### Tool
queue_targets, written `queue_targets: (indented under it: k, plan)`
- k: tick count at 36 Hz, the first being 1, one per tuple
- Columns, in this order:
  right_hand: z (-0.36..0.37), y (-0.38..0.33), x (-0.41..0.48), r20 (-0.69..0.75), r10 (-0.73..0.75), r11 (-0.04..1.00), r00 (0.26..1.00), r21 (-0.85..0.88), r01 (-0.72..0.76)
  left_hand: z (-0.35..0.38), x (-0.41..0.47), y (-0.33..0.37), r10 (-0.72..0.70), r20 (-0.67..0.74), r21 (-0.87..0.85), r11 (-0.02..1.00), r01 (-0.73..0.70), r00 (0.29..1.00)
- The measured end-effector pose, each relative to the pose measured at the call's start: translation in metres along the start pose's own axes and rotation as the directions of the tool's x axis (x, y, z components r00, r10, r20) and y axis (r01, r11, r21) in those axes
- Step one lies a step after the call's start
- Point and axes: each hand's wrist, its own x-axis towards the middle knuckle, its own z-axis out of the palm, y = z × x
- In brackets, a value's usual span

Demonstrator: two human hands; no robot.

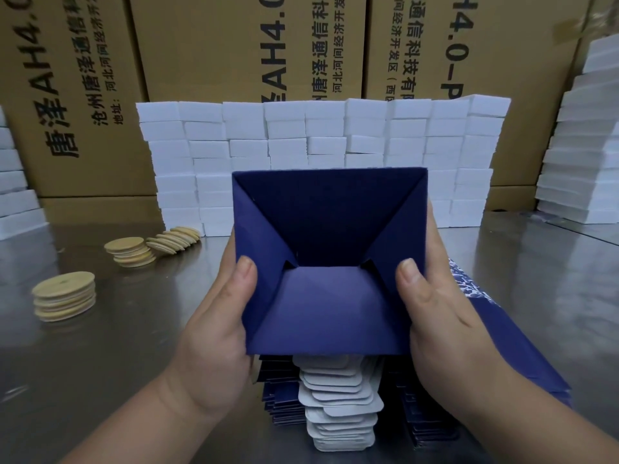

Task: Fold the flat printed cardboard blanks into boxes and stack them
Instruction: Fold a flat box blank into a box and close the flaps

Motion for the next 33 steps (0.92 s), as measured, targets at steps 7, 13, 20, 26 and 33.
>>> queue_targets:
  k: [7, 13, 20, 26, 33]
  plan:
    - [-0.0024, 0.0042, 0.0028, -0.027, 0.086, 0.983, 0.996, 0.166, -0.081, 0.0028, 0.0014, 0.0041, -0.016, 0.083, 0.034, 0.999, 0.013, 0.996]
    - [-0.0038, 0.0053, 0.0048, -0.048, 0.108, 0.975, 0.993, 0.2, -0.096, 0.0018, 0.0012, 0.0041, -0.039, 0.124, 0.021, 0.999, 0.036, 0.991]
    - [-0.0039, 0.0043, 0.0055, -0.115, 0.137, 0.987, 0.984, 0.095, -0.127, -0.0003, -0.0005, 0.0023, -0.007, 0.156, 0.059, 0.998, -0.002, 0.988]
    - [-0.0057, -0.0012, 0.0058, -0.11, 0.124, 0.989, 0.986, -0.071, -0.133, 0.0, -0.0006, -0.0005, 0.028, 0.122, 0.103, 0.994, -0.04, 0.992]
    - [-0.0052, -0.0043, 0.006, -0.187, 0.179, 0.963, 0.966, -0.166, -0.211, 0.0008, -0.0005, -0.0027, 0.05, 0.168, 0.194, 0.977, -0.083, 0.984]
